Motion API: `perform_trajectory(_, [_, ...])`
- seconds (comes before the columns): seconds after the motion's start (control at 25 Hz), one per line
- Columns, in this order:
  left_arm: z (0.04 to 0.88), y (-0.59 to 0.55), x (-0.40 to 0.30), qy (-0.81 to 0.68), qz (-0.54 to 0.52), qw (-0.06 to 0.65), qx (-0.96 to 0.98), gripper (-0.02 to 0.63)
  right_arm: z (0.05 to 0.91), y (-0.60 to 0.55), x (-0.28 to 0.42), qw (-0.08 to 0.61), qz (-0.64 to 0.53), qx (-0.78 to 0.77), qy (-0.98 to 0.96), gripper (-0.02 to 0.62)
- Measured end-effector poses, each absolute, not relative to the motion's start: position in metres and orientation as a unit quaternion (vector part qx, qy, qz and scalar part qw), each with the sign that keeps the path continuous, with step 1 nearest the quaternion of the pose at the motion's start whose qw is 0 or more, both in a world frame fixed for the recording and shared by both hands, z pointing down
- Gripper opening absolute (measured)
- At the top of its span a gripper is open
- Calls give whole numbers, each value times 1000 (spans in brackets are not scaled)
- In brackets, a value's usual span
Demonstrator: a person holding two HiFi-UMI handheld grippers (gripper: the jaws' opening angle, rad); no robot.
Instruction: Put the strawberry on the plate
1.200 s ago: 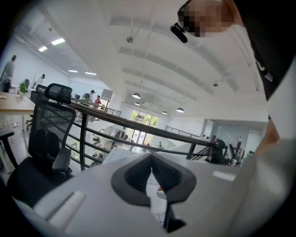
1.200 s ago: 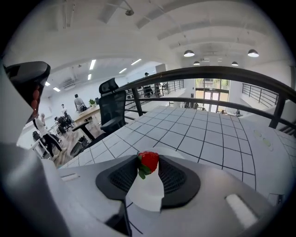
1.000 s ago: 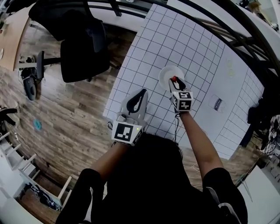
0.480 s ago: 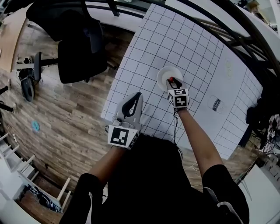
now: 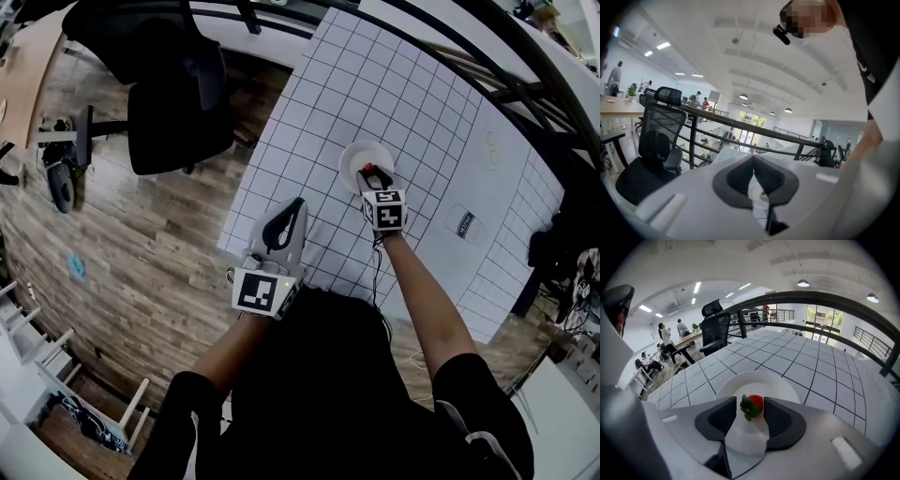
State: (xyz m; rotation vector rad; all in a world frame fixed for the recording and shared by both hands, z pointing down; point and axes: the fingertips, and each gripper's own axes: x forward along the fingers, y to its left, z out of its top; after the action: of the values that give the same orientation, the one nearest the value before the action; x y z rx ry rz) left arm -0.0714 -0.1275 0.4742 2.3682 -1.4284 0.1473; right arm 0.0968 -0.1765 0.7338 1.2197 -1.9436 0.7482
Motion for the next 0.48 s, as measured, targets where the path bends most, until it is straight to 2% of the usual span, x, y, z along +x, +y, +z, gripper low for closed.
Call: perform_trajectory(0.48, [478,-112,-71,-507,61,193,838,9,699,-176,94,345,280,482,-755,195])
